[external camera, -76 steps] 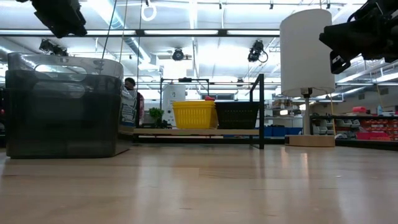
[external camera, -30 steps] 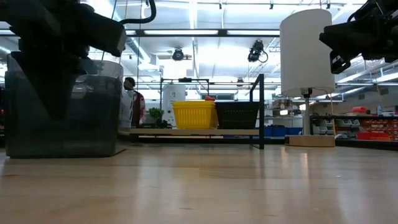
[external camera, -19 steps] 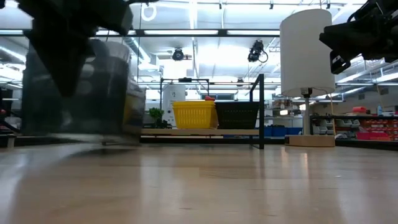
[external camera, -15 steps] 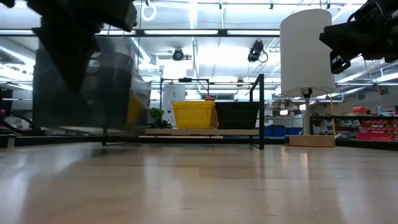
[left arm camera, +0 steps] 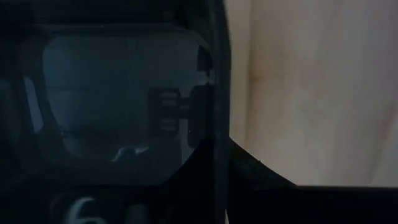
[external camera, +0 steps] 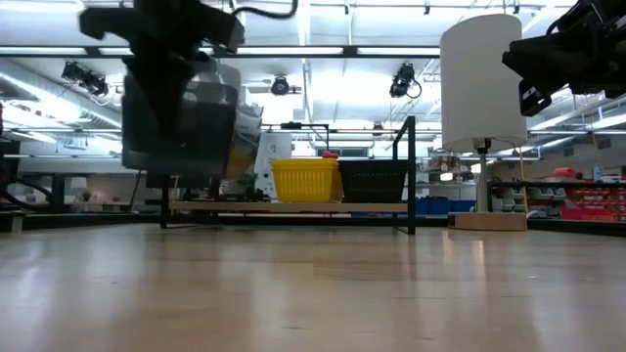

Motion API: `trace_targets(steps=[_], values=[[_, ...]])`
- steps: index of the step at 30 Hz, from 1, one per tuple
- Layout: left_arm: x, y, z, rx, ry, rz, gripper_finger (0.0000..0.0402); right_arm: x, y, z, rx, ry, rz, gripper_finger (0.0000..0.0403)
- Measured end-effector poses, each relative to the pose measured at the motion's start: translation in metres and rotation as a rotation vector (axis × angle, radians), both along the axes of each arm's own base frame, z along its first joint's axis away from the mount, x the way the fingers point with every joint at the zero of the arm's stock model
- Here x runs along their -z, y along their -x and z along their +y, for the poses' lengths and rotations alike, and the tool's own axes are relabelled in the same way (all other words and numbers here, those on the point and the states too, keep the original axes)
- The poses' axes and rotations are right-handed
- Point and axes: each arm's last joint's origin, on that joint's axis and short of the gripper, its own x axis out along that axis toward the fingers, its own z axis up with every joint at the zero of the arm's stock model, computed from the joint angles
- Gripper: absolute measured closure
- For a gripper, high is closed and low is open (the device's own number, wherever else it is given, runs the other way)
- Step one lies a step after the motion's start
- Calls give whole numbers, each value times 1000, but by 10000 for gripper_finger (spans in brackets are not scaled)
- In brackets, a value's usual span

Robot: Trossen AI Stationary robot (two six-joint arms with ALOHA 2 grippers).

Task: Stack baskets on shelf by color
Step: Put the stacked black bins on the shelf

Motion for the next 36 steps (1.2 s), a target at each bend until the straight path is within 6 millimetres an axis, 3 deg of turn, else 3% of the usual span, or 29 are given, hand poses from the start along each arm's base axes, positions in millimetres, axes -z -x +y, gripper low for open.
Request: trace_targets(steps=[12,23,27,36], values=[[1,-9,93,-45,-30,-7,387,0,0,0,0,0,0,324],[1,1,159,-90,14,-57,387,0,0,0,0,0,0,324],[1,4,171,-129,82,-101,374,0,0,0,0,0,0,324],[2,4,163,-119,103,-78,351,0,0,0,0,0,0,324]])
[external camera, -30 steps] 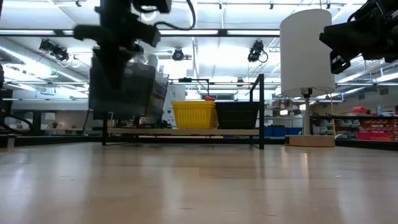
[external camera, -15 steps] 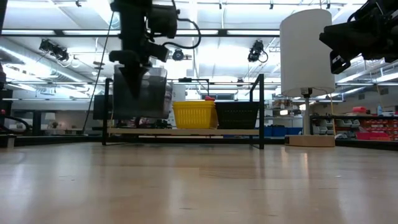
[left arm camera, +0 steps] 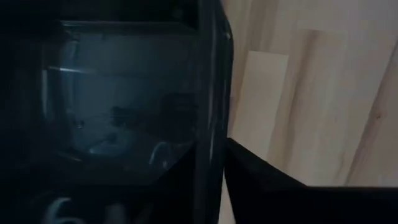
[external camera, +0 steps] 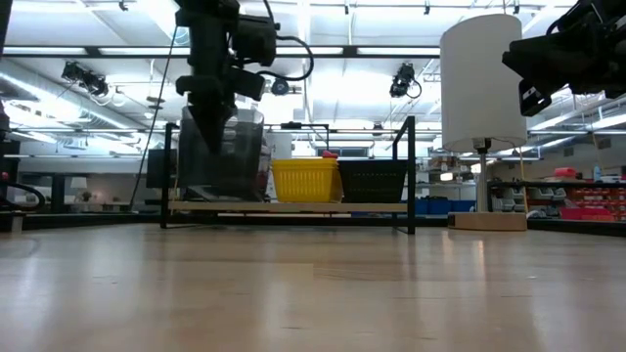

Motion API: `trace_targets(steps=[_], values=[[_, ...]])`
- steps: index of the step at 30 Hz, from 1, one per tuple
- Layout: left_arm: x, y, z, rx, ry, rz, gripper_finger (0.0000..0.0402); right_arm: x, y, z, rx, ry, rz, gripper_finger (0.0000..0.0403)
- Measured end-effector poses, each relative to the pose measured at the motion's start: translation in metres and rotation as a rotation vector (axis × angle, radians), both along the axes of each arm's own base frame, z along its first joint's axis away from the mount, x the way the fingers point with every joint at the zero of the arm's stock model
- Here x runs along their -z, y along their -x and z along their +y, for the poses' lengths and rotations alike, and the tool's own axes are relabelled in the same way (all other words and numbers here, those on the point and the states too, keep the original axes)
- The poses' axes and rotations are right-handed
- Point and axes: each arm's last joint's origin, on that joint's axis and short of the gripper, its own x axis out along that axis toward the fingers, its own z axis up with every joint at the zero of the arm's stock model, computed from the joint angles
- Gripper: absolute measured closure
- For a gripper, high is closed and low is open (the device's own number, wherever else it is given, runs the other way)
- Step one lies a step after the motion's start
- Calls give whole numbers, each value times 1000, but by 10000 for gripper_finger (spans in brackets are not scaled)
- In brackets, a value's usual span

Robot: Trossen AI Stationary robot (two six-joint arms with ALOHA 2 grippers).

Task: Stack baskets on shelf by color
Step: Put the stacked black bins on the shelf, then return to Home Position

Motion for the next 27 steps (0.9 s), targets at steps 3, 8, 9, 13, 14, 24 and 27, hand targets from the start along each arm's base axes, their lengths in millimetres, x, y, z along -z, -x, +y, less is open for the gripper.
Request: trace_targets(steps=[3,8,9,13,14,24,27], values=[[0,0,-3,5,-39,28,317,0,0,0,0,0,0,324],[0,1,-3,-22,-77,45,245,0,0,0,0,0,0,324],[0,1,-3,-24,-75,49,233,0,0,0,0,0,0,324],[-9,2,-5,-34,-67,61,202,0,0,0,0,0,0,324],[-13,0,-6,-32,-70,53,199,0,0,0,0,0,0,324],[-62,10,-12,-20,-55,-354,221,0,0,0,0,0,0,324],[-67,27,-19,-14,-91,-469,232,0,0,0,0,0,0,324]])
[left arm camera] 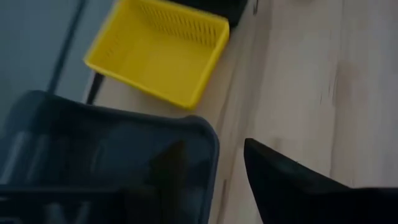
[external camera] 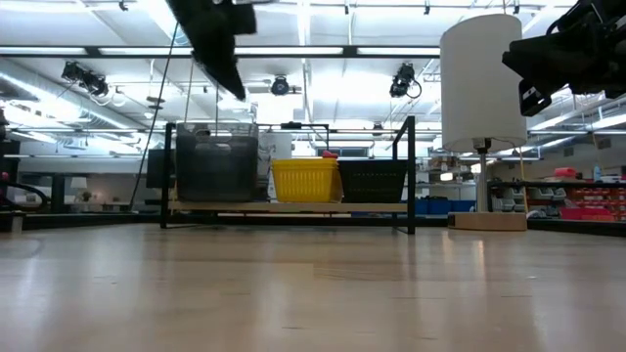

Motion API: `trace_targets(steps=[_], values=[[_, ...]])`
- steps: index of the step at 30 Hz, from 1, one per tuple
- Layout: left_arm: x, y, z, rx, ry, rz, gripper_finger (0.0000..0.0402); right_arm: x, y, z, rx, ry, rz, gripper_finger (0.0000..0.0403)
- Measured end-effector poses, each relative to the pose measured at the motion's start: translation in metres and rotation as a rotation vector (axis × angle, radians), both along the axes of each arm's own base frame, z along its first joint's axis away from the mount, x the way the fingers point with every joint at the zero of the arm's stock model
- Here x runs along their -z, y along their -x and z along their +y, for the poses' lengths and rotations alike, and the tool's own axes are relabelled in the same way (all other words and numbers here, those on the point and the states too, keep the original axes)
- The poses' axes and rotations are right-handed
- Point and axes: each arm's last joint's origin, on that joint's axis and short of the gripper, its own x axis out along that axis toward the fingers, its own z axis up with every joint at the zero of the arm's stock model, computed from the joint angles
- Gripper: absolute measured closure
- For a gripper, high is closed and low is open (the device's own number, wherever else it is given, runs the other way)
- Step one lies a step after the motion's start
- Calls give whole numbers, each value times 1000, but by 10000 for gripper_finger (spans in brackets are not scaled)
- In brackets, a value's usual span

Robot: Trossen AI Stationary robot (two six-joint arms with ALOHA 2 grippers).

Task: Stack baskets on shelf by color
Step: Return to Home Position

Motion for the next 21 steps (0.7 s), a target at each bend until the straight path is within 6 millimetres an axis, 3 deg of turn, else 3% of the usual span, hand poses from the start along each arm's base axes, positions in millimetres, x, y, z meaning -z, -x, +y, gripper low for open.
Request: trace_targets(steps=[9,13,16,21], values=[[7,44,-20,-1,-9,-354,258,0,0,0,0,0,0,324],[15,47,-21,-34,21,-488,267,0,0,0,0,0,0,324],[17,47,-26,43,89,-496,276,0,0,0,0,0,0,324],[2,50,-43,165,78,-594,285,0,0,0,0,0,0,324]])
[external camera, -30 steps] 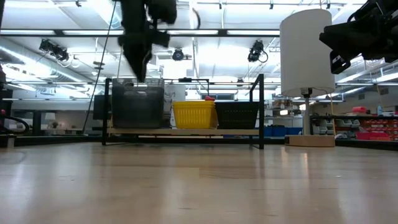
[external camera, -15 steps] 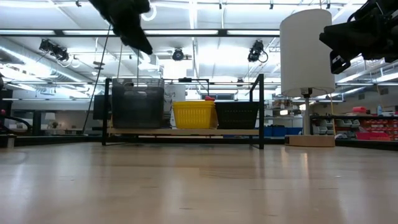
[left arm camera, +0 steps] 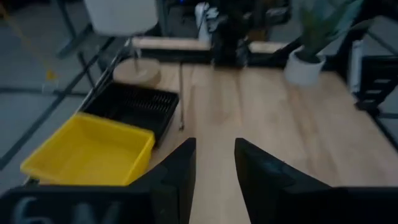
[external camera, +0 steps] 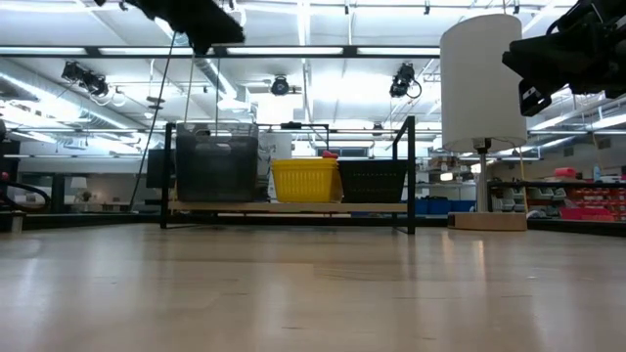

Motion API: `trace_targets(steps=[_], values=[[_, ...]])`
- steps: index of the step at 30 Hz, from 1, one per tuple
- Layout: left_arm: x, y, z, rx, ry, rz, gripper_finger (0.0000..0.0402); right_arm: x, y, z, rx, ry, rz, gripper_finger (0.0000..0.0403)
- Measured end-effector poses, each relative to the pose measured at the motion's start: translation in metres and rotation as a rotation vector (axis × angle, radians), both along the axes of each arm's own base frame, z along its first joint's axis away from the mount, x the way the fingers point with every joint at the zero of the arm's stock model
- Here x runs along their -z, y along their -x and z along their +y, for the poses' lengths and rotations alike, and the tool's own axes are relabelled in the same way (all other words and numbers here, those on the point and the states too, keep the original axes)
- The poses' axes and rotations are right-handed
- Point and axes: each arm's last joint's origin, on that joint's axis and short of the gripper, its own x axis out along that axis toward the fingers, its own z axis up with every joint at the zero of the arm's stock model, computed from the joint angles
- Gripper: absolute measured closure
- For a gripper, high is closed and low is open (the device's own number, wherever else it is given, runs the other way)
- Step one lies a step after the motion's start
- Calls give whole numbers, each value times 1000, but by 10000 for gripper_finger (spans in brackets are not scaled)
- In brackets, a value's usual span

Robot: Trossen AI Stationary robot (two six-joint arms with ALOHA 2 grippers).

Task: Stack baskets on shelf by color
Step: Return to Home Position

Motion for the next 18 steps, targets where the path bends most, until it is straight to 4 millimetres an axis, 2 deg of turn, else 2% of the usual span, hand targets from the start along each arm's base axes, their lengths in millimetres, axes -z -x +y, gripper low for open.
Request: trace_targets(steps=[5,8,15,18], values=[[-14,7,-21,66,-37,-89,285,0,0,0,-6,1,0,324],[-14,8,-33,101,-57,-109,285,0,0,0,-7,1,-1,324],[34,15,-52,162,-36,-164,286,0,0,0,-7,1,0,324],[39,28,-53,156,-42,-212,286,0,0,0,-7,1,0,324]])
